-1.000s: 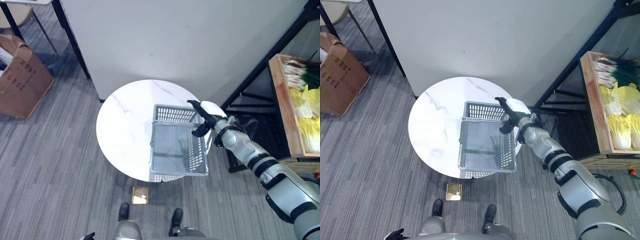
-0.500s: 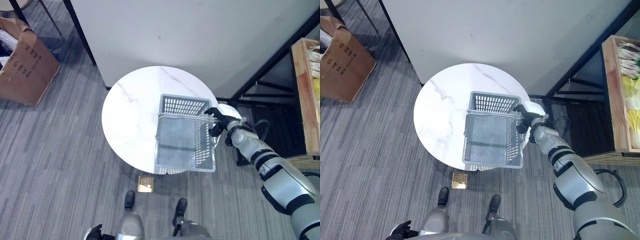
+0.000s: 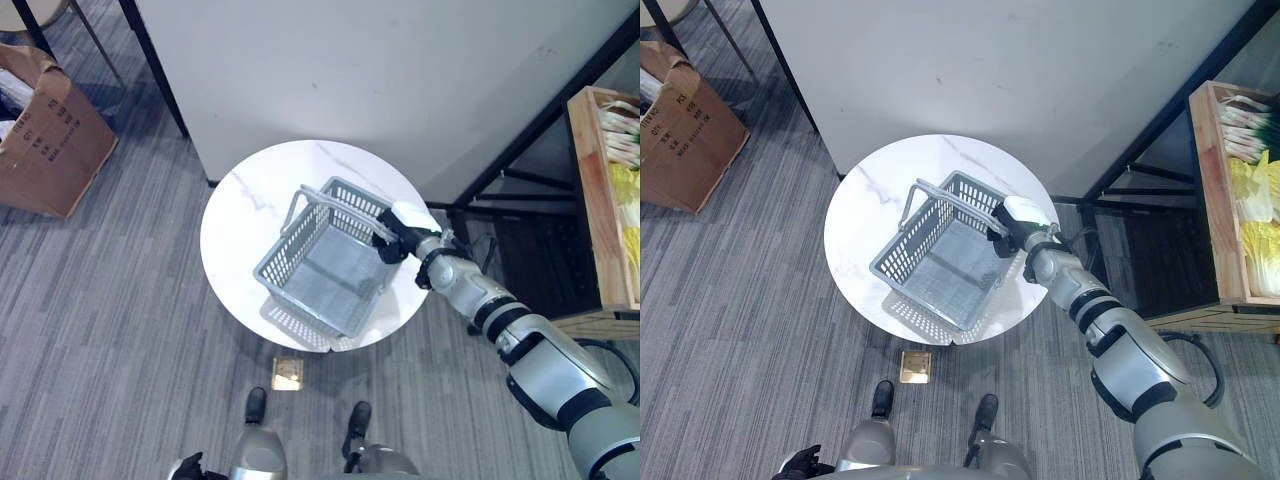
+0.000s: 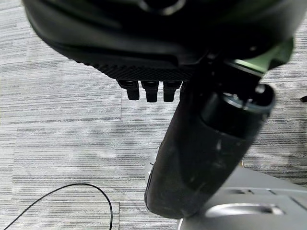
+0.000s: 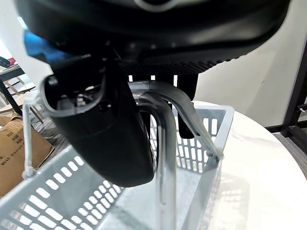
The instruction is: Get the vegetables into the basket
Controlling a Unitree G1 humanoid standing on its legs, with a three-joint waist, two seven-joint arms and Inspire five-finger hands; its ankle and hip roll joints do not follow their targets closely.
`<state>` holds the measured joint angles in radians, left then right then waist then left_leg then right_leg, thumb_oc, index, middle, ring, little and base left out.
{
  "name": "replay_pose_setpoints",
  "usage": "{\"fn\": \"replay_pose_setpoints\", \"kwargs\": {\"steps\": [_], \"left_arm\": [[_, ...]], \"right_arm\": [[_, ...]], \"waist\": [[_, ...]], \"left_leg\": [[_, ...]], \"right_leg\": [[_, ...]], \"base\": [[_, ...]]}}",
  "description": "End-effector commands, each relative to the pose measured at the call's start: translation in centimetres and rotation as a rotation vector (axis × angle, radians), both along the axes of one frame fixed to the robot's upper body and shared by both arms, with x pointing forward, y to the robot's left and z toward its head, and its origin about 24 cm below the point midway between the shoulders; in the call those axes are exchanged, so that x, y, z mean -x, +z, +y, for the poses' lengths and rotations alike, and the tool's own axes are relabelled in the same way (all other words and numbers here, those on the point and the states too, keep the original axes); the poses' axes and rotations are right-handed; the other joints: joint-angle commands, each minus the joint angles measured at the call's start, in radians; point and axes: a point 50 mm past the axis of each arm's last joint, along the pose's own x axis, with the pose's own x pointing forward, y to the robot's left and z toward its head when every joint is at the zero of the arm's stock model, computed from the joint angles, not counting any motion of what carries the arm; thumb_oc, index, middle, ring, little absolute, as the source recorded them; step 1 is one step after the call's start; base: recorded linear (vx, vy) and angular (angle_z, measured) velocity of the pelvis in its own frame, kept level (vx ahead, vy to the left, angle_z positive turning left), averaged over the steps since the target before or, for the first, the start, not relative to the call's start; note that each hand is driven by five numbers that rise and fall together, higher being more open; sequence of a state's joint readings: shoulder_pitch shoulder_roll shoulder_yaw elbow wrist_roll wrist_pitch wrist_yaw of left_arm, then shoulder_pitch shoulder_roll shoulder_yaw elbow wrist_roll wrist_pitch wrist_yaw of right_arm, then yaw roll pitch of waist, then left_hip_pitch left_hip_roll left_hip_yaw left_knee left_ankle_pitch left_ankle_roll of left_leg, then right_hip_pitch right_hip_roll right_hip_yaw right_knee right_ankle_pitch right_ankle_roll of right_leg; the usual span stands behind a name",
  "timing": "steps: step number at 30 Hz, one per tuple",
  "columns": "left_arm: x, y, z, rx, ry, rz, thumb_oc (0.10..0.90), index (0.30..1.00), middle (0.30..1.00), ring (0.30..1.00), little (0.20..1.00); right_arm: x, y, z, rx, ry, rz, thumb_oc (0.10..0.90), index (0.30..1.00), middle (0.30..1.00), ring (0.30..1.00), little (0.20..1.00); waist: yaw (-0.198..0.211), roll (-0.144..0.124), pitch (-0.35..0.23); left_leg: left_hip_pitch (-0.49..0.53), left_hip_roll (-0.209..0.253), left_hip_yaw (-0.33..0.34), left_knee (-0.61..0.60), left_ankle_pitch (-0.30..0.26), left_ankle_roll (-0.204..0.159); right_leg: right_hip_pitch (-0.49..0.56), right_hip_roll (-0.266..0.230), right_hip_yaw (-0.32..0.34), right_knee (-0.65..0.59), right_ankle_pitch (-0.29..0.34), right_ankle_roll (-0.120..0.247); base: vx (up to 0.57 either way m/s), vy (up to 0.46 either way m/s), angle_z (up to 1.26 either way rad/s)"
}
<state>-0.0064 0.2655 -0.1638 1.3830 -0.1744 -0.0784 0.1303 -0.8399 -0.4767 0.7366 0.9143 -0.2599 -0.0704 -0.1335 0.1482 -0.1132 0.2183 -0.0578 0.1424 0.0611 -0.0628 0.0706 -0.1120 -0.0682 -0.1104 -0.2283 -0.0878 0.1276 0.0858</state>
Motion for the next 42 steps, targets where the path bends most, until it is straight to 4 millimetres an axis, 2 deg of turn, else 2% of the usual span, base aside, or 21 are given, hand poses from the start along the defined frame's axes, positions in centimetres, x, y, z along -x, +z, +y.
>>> {"fn": "replay_pose_setpoints", "kwargs": {"steps": [1, 9, 14, 15, 17, 26, 29, 31, 32, 33, 34, 36, 39, 42], "left_arm": [[0.8, -0.1, 0.2, -0.024, -0.046, 0.061, 0.9, 1.0, 1.0, 1.0, 1.0], [1.4, 0.0, 0.7, -0.049, -0.018, 0.08, 0.9, 1.0, 1.0, 1.0, 1.0], [2.0, 0.0, 1.0, -0.059, -0.013, 0.1, 0.9, 1.0, 1.0, 1.0, 1.0], [2.4, 0.1, 1.3, -0.063, -0.007, 0.111, 0.9, 1.0, 1.0, 1.0, 1.0], [2.8, 0.0, 1.3, -0.06, -0.007, 0.126, 0.9, 1.0, 1.0, 1.0, 1.0], [4.2, 0.2, 2.0, -0.076, 0.0, 0.167, 0.9, 1.0, 1.0, 1.0, 1.0], [3.9, 0.2, 1.9, -0.073, -0.012, 0.14, 0.9, 1.0, 1.0, 1.0, 1.0], [3.8, 0.3, 2.2, -0.087, -0.016, 0.142, 0.9, 1.0, 1.0, 1.0, 1.0], [3.3, 0.3, 2.3, -0.097, -0.027, 0.134, 0.9, 1.0, 1.0, 1.0, 1.0], [3.3, 0.3, 2.3, -0.098, -0.029, 0.134, 0.9, 1.0, 1.0, 1.0, 1.0], [3.0, 0.4, 2.3, -0.106, -0.044, 0.132, 0.9, 1.0, 1.0, 1.0, 1.0], [2.4, 0.6, 2.8, -0.14, -0.074, 0.133, 0.9, 1.0, 1.0, 1.0, 1.0], [1.8, 0.8, 3.1, -0.167, -0.096, 0.121, 0.9, 1.0, 1.0, 1.0, 1.0], [0.8, 0.9, 3.2, -0.173, -0.125, 0.088, 0.9, 1.0, 1.0, 1.0, 1.0]], "right_arm": [[-1.4, 5.1, -0.2, -0.016, 0.027, -0.181, 0.4, 0.3, 0.3, 0.3, 0.3], [0.7, 7.3, 0.4, -0.155, 0.127, -0.322, 0.4, 0.3, 0.3, 0.3, 0.3], [2.2, 7.8, -0.6, -0.246, 0.136, -0.369, 0.4, 0.3, 0.3, 0.3, 0.3], [3.3, 8.3, -1.1, -0.273, 0.158, -0.395, 0.4, 0.3, 0.3, 0.3, 0.3], [4.3, 8.7, -1.8, -0.302, 0.167, -0.421, 0.4, 0.3, 0.3, 0.3, 0.3], [6.9, 8.5, -3.7, -0.384, 0.144, -0.443, 0.4, 0.3, 0.3, 0.3, 0.3], [7.3, 8.6, -4.9, -0.384, 0.109, -0.453, 0.4, 0.3, 0.3, 0.3, 0.3], [7.8, 8.9, -5.1, -0.405, 0.103, -0.48, 0.4, 0.3, 0.3, 0.3, 0.3], [8.4, 8.7, -5.6, -0.424, 0.085, -0.49, 0.4, 0.3, 0.3, 0.3, 0.3], [8.4, 8.7, -5.7, -0.424, 0.084, -0.49, 0.4, 0.3, 0.3, 0.3, 0.3], [8.8, 8.5, -6.1, -0.421, 0.068, -0.493, 0.4, 0.3, 0.3, 0.3, 0.3], [9.7, 8.4, -7.0, -0.389, 0.043, -0.509, 0.4, 0.3, 0.3, 0.3, 0.3], [9.6, 8.2, -6.9, -0.381, 0.033, -0.512, 0.4, 0.3, 0.3, 0.3, 0.3], [9.5, 8.3, -6.7, -0.379, 0.037, -0.518, 0.4, 0.3, 0.3, 0.3, 0.3]], "waist": [[0.0, -0.014, -0.036], [-0.024, -0.011, -0.053], [-0.033, -0.004, -0.064], [-0.039, 0.001, -0.072], [-0.049, 0.004, -0.078], [-0.067, 0.006, -0.093], [-0.069, 0.01, -0.089], [-0.081, 0.008, -0.071], [-0.102, 0.01, -0.06], [-0.099, 0.01, -0.061], [-0.116, 0.012, -0.057], [-0.154, 0.011, -0.046], [-0.166, 0.012, -0.032], [-0.157, 0.04, -0.016]], "left_leg": [[-0.002, 0.012, -0.04, -0.025, -0.012, -0.005], [0.03, 0.014, -0.024, -0.025, -0.027, -0.002], [0.046, 0.014, -0.017, -0.025, -0.034, 0.0], [0.059, 0.012, -0.012, -0.025, -0.042, 0.002], [0.07, 0.01, -0.005, -0.025, -0.047, 0.003], [0.112, 0.0, 0.02, -0.025, -0.067, 0.014], [0.13, -0.01, 0.031, -0.021, -0.068, 0.025], [0.113, -0.024, 0.039, 0.034, -0.091, 0.035], [0.11, -0.04, 0.052, 0.044, -0.104, 0.048], [0.11, -0.041, 0.054, 0.045, -0.105, 0.048], [0.113, -0.052, 0.064, 0.04, -0.107, 0.054], [0.115, -0.079, 0.105, 0.022, -0.104, 0.069], [0.113, -0.092, 0.157, 0.006, -0.097, 0.08], [0.101, -0.059, 0.227, -0.008, -0.078, 0.083]], "right_leg": [[0.022, -0.075, 0.021, 0.001, -0.003, 0.095], [0.042, -0.077, 0.028, 0.001, -0.012, 0.097], [0.056, -0.081, 0.028, 0.001, -0.017, 0.097], [0.065, -0.083, 0.03, 0.001, -0.019, 0.099], [0.072, -0.084, 0.031, 0.001, -0.022, 0.1], [0.097, -0.096, 0.034, 0.001, -0.022, 0.11], [0.105, -0.104, 0.039, 0.001, -0.012, 0.113], [0.099, -0.12, 0.055, 0.018, -0.002, 0.117], [0.076, -0.134, 0.074, 0.041, 0.012, 0.125], [0.074, -0.135, 0.076, 0.042, 0.011, 0.126], [0.061, -0.145, 0.086, 0.051, 0.028, 0.135], [0.005, -0.171, 0.134, 0.057, 0.121, 0.163], [-0.048, -0.173, 0.174, 0.032, 0.185, 0.175], [-0.062, -0.174, 0.078, 0.096, 0.11, 0.159]], "base": [[0.0, 0.0, 0.0], [0.01, 0.002, -0.01], [0.02, 0.012, -0.05], [0.03, 0.018, -0.08], [0.03, 0.023, -0.07], [0.02, 0.032, -0.03], [0.0, 0.07, -0.06], [-0.08, 0.174, -0.18], [-0.09, 0.179, -0.23], [-0.09, 0.205, -0.2], [-0.12, 0.199, -0.26], [-0.18, 0.259, -0.29], [-0.18, 0.141, -0.86], [-0.25, 0.077, -0.97]]}}
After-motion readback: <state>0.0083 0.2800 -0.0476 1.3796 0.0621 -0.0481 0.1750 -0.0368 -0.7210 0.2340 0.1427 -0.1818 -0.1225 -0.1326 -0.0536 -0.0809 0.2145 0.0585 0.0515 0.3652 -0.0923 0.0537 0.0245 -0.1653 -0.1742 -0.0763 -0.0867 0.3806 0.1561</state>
